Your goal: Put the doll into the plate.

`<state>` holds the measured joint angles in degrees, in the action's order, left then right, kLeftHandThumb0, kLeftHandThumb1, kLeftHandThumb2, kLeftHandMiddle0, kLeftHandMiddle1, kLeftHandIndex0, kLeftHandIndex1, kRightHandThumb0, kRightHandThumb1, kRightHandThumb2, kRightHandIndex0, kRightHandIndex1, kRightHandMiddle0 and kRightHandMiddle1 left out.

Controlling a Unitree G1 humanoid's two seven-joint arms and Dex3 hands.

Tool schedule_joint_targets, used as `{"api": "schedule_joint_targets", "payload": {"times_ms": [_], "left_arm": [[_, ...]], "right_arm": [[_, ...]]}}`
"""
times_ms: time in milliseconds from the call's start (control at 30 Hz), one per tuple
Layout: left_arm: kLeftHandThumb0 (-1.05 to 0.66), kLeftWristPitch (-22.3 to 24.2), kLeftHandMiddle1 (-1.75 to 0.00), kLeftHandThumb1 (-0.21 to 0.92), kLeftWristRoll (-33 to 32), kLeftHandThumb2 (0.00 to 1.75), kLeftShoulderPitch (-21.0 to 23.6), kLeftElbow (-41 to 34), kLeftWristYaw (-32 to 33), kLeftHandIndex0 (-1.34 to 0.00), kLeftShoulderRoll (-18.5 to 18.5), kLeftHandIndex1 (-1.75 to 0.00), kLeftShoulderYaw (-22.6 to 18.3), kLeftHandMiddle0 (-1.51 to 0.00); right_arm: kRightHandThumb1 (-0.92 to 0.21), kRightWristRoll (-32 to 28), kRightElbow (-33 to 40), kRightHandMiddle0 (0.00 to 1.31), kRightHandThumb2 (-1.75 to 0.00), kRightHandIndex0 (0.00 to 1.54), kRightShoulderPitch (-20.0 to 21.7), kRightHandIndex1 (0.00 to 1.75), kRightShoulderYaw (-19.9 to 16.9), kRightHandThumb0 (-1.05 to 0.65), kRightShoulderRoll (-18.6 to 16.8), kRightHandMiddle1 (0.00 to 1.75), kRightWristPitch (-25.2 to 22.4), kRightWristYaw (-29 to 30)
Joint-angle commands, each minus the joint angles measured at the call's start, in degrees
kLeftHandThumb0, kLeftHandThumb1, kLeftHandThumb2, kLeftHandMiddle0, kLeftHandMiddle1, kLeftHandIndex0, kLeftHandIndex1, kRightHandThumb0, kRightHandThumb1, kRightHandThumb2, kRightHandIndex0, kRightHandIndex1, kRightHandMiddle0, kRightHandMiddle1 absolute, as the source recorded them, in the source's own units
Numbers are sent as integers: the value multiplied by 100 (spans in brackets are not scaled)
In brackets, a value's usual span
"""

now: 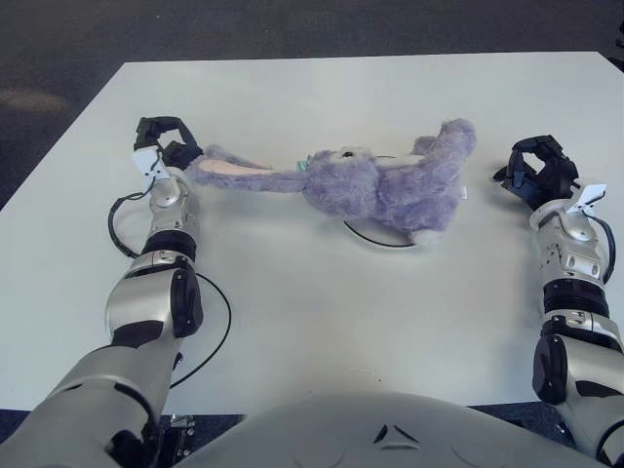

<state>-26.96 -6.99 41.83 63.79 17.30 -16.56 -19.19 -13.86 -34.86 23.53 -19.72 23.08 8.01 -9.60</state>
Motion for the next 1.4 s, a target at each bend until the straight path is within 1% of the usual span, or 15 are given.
{"api": "schedule_joint_targets", "payload": {"times_ms": [0,100,167,300,467,600,667,733,833,900,967,1033,1067,1200,1367], "left_arm": [[-45,-58,-175,43,100,118,-104,-278,154,-53,-91,-175,24,-100],[-44,75,-175,44,-46,116,-132,-495,40,-52,-78,-175,-75,-98],[-44,240,-175,46,-298,114,-176,-783,-155,-50,-1,-175,-200,-97],[-43,476,-175,49,-594,110,-334,-1335,-429,-48,132,-175,-284,-94],[-43,990,-175,50,-680,109,-846,-2785,-514,-47,561,-175,-12,-93],[-43,1409,-175,50,-689,109,-1109,-3451,-577,-47,683,-175,81,-94],[-43,1765,-175,50,-738,109,-1330,-3876,-820,-47,721,-175,223,-95],[-43,2083,-175,50,-742,109,-1488,-4107,-1042,-47,722,-175,347,-96],[-43,2366,-175,50,-637,109,-1611,-4192,-1205,-47,706,-175,489,-98],[-43,2407,-175,50,-469,109,-1611,-4012,-1238,-48,698,-175,605,-98],[-43,2357,-175,49,-330,110,-1520,-3624,-1285,-48,704,-175,688,-98],[-43,2258,-175,49,-294,110,-1384,-3138,-1435,-48,636,-175,689,-99],[-43,2252,-175,49,-292,110,-1371,-3078,-1497,-48,610,-175,684,-99],[-43,2248,-175,48,-298,111,-1406,-3111,-1714,-49,543,-175,673,-100],[-43,2218,-175,48,-289,111,-1450,-3119,-1867,-49,513,-175,665,-101]], "right_arm": [[-42,23,-35,29,-119,59,-195,167,26,-1,-95,175,-169,4],[-42,21,-36,28,-119,59,-218,167,24,-1,-110,175,-173,13],[-42,23,-74,28,-119,59,-224,167,24,-1,-121,175,-158,16],[-43,20,-92,28,-118,59,-241,166,27,-1,-137,175,-151,7],[-43,13,-37,28,-117,59,-299,166,64,-1,-184,175,-176,-21],[-44,23,41,28,-116,59,-337,165,90,-1,-220,175,-217,-3],[-44,27,94,28,-116,59,-372,164,112,-1,-255,175,-254,10],[-44,39,111,28,-116,59,-396,164,128,-1,-283,175,-264,28],[-44,58,119,28,-116,59,-419,164,148,-1,-312,175,-250,63],[-44,80,123,28,-116,59,-437,164,162,-1,-321,175,-218,101],[-44,97,130,28,-116,59,-462,164,171,-1,-322,175,-184,130],[-44,95,159,28,-116,59,-504,164,165,-1,-315,175,-155,147],[-44,90,177,28,-116,59,-523,163,158,-1,-311,175,-145,152],[-43,67,270,30,-116,60,-601,161,103,-1,-295,175,-115,207],[-39,41,334,34,-121,63,-652,161,2,-1,-302,175,-82,378]]}}
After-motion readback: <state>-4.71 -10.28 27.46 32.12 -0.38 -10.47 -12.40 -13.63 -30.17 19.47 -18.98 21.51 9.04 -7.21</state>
